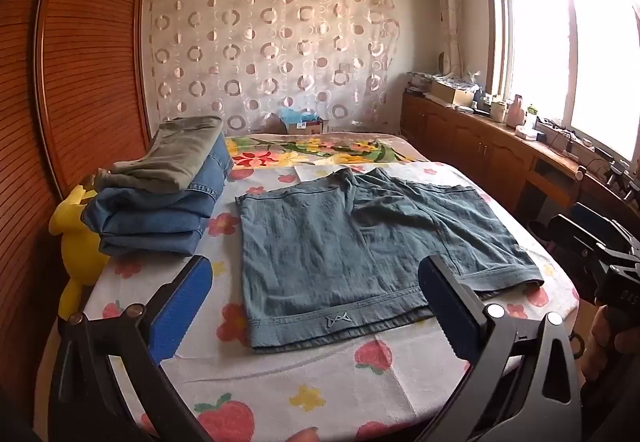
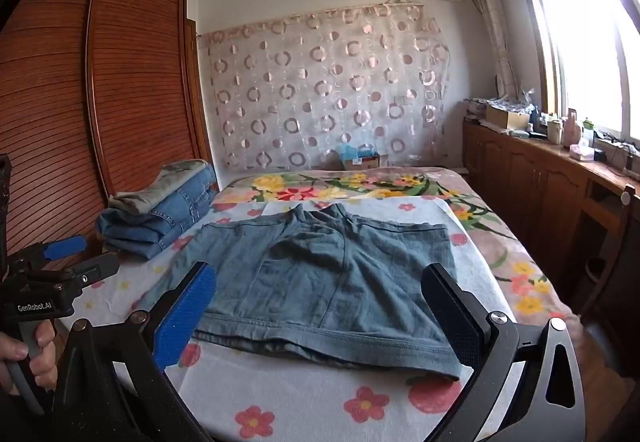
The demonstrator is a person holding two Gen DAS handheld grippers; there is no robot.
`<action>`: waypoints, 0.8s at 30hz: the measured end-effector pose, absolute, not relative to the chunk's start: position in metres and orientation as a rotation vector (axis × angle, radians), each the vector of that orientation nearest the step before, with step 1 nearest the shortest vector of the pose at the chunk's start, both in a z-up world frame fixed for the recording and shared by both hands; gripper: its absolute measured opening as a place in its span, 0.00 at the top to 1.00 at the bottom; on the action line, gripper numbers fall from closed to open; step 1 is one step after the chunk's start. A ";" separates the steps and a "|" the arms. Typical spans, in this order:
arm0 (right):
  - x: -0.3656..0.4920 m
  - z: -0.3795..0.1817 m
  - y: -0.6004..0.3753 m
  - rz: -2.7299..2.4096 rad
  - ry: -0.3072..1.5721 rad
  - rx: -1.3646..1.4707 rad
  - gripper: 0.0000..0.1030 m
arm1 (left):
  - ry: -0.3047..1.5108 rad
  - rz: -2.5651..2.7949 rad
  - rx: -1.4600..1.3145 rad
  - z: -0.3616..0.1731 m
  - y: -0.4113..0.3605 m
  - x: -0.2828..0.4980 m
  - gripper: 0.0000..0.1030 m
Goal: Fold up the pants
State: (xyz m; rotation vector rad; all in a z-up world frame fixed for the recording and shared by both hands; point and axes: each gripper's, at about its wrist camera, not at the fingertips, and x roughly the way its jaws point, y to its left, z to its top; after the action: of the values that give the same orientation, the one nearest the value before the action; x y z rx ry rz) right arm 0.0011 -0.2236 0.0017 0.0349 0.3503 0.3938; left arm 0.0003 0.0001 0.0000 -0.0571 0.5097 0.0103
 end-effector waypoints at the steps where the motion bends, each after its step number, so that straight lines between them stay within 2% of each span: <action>1: 0.001 0.002 -0.223 0.393 0.351 0.031 0.01 | 0.510 0.008 -0.054 0.000 0.000 0.000 0.00; 24: -0.002 0.002 -0.222 0.391 0.337 0.039 0.01 | 0.501 0.023 -0.029 0.008 0.004 -0.003 0.00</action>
State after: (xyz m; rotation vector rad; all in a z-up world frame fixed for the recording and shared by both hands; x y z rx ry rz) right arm -0.0018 -0.2217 0.0022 0.0389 0.3368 0.3909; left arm -0.0030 0.0042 0.0081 -0.0285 0.5006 0.0230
